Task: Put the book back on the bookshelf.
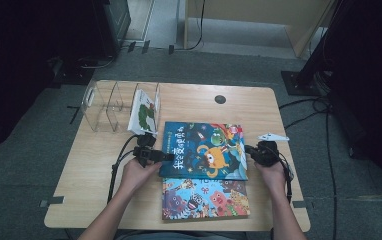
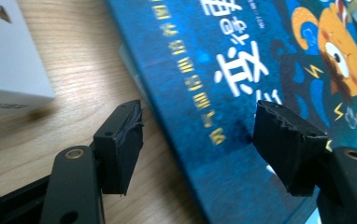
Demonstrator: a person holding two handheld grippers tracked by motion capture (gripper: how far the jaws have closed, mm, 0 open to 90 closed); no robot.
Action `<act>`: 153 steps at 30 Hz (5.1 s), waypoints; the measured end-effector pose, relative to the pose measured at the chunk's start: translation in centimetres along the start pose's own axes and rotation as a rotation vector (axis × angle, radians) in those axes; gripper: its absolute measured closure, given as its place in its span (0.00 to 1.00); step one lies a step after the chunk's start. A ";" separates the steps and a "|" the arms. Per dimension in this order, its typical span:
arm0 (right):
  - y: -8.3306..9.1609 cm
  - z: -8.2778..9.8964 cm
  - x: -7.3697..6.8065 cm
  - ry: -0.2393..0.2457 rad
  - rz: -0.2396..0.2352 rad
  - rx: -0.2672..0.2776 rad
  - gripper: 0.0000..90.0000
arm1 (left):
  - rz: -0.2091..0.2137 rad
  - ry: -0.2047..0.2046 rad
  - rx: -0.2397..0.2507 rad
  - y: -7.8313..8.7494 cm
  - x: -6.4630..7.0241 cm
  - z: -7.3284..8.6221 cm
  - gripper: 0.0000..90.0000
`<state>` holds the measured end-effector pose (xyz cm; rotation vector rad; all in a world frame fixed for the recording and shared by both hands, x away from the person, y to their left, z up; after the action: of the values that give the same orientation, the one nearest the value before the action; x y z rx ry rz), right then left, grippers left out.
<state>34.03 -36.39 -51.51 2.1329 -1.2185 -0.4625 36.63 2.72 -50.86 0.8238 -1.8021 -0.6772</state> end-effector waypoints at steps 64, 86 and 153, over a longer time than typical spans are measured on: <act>-0.8 -1.5 -4.1 0.116 -0.102 0.018 1.00 | 0.137 0.068 -0.094 8.5 7.2 -6.3 0.73; 0.4 -1.7 -2.9 0.050 -0.106 0.085 0.91 | 0.063 -0.059 -0.300 13.4 11.5 -10.6 0.92; -3.0 -3.9 -7.1 0.255 -0.170 0.055 0.63 | -0.126 0.257 -0.030 34.2 -6.3 -0.8 0.92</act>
<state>34.59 -27.81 -50.74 2.2718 -0.9224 -0.2210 31.28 28.52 -28.11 0.9647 -1.5158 -0.6451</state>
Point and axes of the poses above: each handheld gripper's, and its own axes: y roughly backward along the jaws, z roughly out of its underside, x roughly to its right, the point moved 2 cm from there along -y, roughly forward along the jaws, and after that the axes turned 13 degrees about y, right-handed, at the moved point
